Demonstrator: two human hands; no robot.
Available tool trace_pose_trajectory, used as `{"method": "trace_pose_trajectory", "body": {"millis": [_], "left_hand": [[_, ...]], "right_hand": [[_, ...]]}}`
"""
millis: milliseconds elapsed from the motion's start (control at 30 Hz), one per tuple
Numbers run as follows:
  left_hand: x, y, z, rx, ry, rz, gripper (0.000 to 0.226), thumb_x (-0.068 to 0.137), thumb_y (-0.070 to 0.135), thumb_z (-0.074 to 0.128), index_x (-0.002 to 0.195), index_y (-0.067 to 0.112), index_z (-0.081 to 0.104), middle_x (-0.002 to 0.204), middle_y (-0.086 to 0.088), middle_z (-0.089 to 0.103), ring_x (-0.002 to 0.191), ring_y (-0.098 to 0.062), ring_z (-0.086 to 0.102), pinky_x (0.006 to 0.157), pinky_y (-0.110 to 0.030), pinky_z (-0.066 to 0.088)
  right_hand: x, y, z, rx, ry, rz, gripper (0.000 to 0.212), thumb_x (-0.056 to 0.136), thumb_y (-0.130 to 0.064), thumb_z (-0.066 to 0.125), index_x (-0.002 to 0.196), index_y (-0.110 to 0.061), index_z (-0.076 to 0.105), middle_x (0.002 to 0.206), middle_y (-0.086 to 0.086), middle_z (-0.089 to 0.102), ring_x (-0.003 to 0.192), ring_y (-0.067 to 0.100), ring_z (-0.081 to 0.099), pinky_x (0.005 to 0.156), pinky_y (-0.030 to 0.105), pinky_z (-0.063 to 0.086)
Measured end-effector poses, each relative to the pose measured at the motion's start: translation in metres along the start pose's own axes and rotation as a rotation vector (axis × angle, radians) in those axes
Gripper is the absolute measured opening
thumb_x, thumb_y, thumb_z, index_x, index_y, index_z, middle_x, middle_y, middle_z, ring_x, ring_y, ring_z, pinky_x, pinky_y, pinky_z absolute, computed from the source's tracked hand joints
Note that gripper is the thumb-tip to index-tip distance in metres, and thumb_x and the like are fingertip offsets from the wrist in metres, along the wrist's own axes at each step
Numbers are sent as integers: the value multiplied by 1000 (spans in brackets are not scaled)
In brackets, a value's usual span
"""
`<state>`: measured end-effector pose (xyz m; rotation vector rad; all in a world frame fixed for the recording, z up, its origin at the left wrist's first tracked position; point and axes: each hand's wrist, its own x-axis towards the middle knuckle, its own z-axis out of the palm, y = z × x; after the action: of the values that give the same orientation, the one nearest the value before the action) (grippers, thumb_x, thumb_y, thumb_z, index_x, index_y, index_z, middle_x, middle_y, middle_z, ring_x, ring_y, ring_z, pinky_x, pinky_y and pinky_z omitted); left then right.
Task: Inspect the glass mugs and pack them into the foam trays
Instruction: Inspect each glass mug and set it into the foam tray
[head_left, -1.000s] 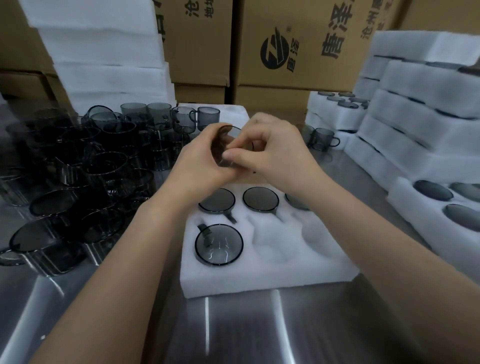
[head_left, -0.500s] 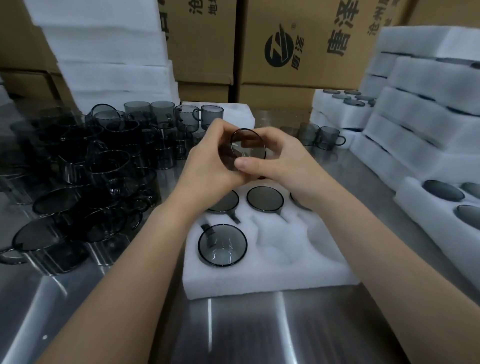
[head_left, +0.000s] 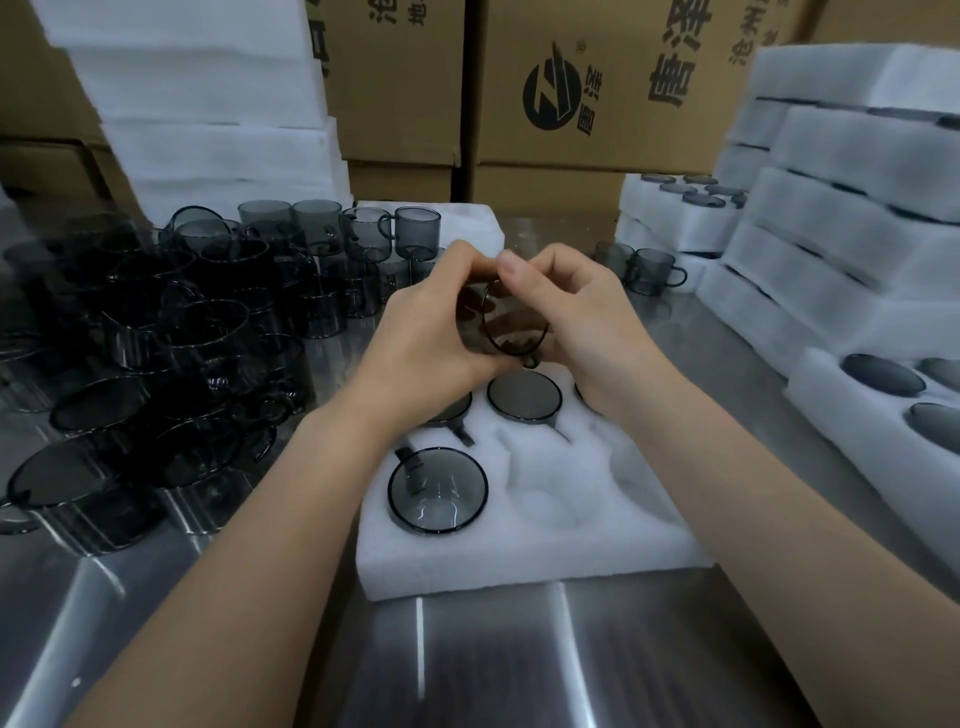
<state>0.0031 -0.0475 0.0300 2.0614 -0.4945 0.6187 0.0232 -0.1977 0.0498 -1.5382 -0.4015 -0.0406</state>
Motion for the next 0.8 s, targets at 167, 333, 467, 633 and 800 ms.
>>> {"method": "trace_pose_trajectory", "body": {"millis": [167, 333, 467, 633, 800], "left_hand": [[1, -4, -1, -115, 46, -38, 62, 58, 21, 92, 97, 42, 49, 99, 21, 69, 93, 7, 64, 78, -7, 45], [3, -12, -3, -198, 96, -85, 60, 52, 25, 91, 96, 38, 52, 96, 19, 69, 96, -4, 66, 90, -34, 54], [3, -13, -2, -228, 103, -121, 58, 53, 25, 93, 96, 33, 56, 96, 10, 71, 93, -7, 68, 88, -37, 56], [1, -8, 0, -159, 63, -124, 54, 57, 24, 91, 99, 30, 58, 94, 15, 71, 87, 0, 67, 77, -17, 53], [0, 0, 1, -27, 3, -21, 55, 60, 25, 90, 102, 26, 53, 87, 22, 66, 82, 9, 62, 66, -4, 42]], "right_hand": [[4, -2, -9, 163, -98, 126, 21, 99, -25, 55, 99, -10, 70, 97, 12, 71, 82, 25, 68, 61, 36, 56], [6, 2, -17, 245, -323, 150, 39, 98, -8, 46, 137, -3, 53, 120, 19, 63, 107, 28, 61, 84, 38, 56], [6, 6, -14, 176, -312, 84, 46, 85, 0, 65, 130, -1, 55, 123, 18, 62, 108, 25, 64, 80, 35, 57], [2, 10, -5, -142, -129, -40, 48, 61, -24, 86, 100, -17, 58, 117, 12, 65, 107, 19, 65, 77, 31, 57], [2, 11, 4, -260, 55, -98, 49, 57, -54, 81, 80, -22, 51, 81, -5, 66, 76, 10, 66, 64, 31, 54]]}}
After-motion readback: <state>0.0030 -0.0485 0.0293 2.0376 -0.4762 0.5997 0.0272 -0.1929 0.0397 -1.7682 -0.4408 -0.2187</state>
